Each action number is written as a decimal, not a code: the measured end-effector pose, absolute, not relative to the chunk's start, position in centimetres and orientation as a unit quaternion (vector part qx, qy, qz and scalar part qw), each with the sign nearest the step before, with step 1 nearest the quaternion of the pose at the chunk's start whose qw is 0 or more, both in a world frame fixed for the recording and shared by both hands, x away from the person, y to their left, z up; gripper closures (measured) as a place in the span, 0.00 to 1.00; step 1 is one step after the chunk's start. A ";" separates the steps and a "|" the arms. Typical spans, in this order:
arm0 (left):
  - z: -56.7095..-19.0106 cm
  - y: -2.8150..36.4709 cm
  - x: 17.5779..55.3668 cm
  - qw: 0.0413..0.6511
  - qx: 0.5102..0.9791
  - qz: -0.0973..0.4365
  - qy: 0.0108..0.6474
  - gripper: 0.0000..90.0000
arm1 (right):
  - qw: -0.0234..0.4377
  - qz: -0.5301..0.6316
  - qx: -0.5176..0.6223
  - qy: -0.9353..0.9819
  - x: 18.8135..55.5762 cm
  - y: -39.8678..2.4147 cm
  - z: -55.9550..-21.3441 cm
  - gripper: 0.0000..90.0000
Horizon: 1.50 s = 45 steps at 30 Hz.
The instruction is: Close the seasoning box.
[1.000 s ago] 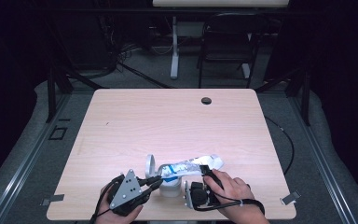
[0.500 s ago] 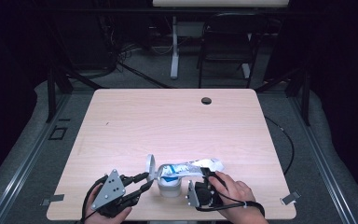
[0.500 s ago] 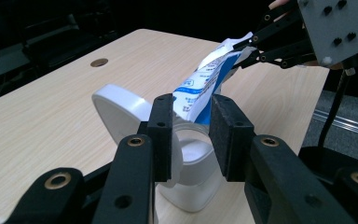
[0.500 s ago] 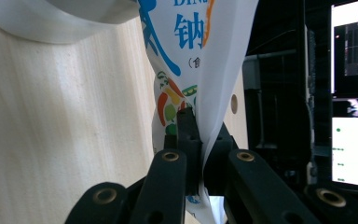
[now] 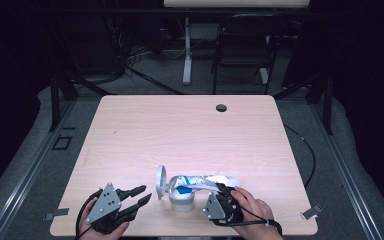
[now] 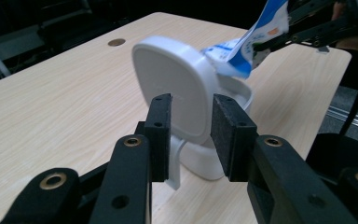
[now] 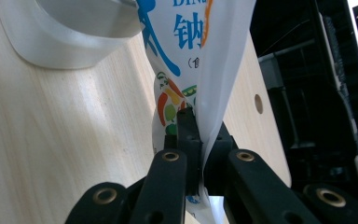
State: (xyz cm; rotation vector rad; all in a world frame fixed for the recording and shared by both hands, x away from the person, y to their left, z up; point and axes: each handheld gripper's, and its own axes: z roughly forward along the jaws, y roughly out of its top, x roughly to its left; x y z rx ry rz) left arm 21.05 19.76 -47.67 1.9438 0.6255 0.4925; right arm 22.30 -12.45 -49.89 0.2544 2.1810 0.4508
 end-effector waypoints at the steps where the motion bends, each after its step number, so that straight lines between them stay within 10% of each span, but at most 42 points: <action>1: -47.8 20.0 21.2 0.497 0.802 0.203 0.262 0.76 | 0.432 0.188 0.107 0.875 22.3 -12.6 -50.0 0.98; 45: -51.9 23.8 23.1 0.465 0.797 0.191 0.336 0.72 | 0.291 0.375 0.290 0.831 24.3 -15.4 -53.3 0.99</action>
